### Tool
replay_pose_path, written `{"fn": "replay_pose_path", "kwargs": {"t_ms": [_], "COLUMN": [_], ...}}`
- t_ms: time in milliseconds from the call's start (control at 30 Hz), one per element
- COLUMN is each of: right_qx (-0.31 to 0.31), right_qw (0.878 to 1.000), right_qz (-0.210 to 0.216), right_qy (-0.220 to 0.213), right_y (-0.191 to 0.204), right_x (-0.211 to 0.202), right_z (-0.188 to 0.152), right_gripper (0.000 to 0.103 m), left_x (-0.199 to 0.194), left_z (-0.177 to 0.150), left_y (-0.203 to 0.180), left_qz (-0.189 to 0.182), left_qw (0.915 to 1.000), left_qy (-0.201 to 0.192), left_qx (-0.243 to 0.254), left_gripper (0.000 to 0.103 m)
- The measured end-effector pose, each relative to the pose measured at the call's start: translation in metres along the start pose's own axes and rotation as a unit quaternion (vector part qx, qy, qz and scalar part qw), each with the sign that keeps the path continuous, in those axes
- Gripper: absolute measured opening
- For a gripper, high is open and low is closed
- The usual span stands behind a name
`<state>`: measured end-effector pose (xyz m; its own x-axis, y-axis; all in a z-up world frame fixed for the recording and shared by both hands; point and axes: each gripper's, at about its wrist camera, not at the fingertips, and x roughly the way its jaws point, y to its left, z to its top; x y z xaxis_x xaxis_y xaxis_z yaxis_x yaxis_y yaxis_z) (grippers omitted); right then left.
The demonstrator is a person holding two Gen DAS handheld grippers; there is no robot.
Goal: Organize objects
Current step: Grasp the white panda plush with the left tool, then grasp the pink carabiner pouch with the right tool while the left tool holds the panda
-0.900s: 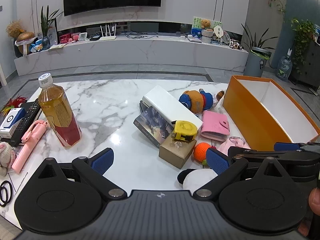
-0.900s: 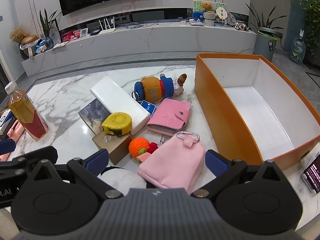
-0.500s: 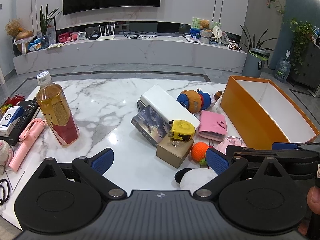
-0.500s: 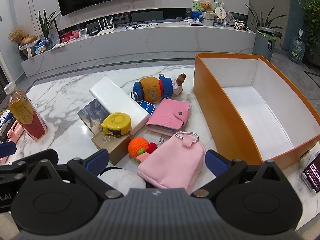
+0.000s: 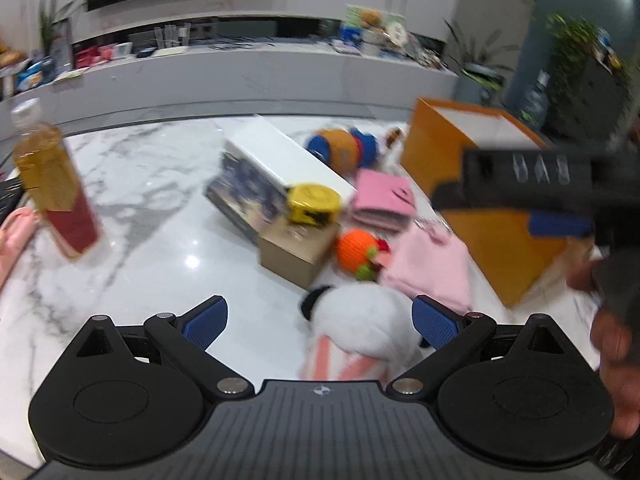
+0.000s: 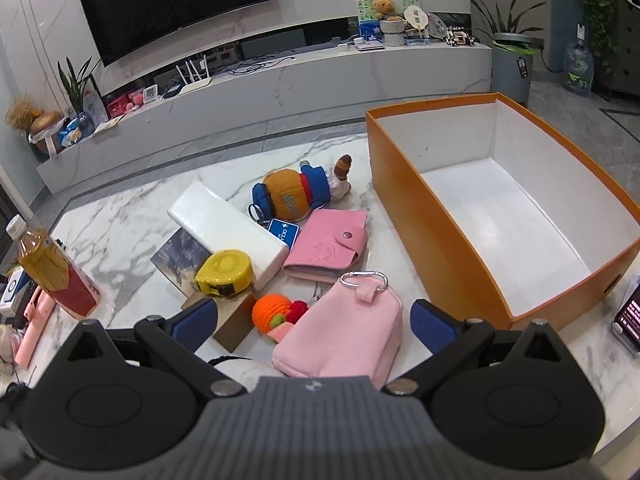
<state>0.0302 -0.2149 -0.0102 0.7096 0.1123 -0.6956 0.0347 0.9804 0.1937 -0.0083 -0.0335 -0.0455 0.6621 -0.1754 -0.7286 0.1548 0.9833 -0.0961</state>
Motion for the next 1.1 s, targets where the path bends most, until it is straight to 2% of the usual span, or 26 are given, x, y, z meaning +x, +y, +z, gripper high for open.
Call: {"fn": "replay_pose_path", "kwargs": {"t_ms": [167, 300, 400, 467, 500, 767, 867, 933, 1100], "right_qx": [0.009, 0.007, 0.006, 0.004, 0.002, 0.011, 0.019, 0.033, 0.086], "right_qw": [1.000, 1.000, 1.000, 1.000, 1.000, 0.999, 0.997, 0.995, 0.986], "right_qz": [0.000, -0.002, -0.004, -0.006, -0.007, 0.002, -0.020, -0.038, -0.036], "right_qy": [0.000, 0.002, 0.006, 0.010, 0.011, 0.053, 0.070, 0.089, 0.140], "right_y": [-0.003, -0.003, -0.002, -0.002, -0.002, -0.005, -0.006, -0.010, -0.021], "right_x": [0.000, 0.001, 0.003, 0.005, 0.006, 0.022, 0.034, 0.042, 0.066], "right_z": [0.001, 0.000, 0.000, -0.001, -0.001, -0.002, -0.003, -0.002, -0.003], "right_gripper": [0.102, 0.102, 0.102, 0.102, 0.102, 0.102, 0.102, 0.102, 0.102], "left_x": [0.026, 0.051, 0.059, 0.060, 0.060, 0.055, 0.050, 0.047, 0.044], "left_z": [-0.008, -0.012, -0.011, -0.011, -0.010, -0.011, -0.012, -0.012, -0.013], "left_y": [-0.017, -0.019, -0.013, -0.006, -0.004, 0.018, 0.032, 0.041, 0.054], "left_qz": [-0.020, -0.009, -0.035, -0.064, -0.067, -0.049, -0.044, -0.037, -0.030], "left_qw": [0.9981, 0.9969, 0.9968, 0.9962, 0.9960, 0.9974, 0.9975, 0.9977, 0.9979], "left_qy": [0.033, 0.055, 0.059, 0.056, 0.057, 0.052, 0.055, 0.056, 0.054], "left_qx": [0.047, 0.055, 0.042, 0.021, 0.014, 0.004, -0.005, -0.010, -0.017], "left_gripper": [0.103, 0.103, 0.103, 0.085, 0.085, 0.082, 0.082, 0.082, 0.082]}}
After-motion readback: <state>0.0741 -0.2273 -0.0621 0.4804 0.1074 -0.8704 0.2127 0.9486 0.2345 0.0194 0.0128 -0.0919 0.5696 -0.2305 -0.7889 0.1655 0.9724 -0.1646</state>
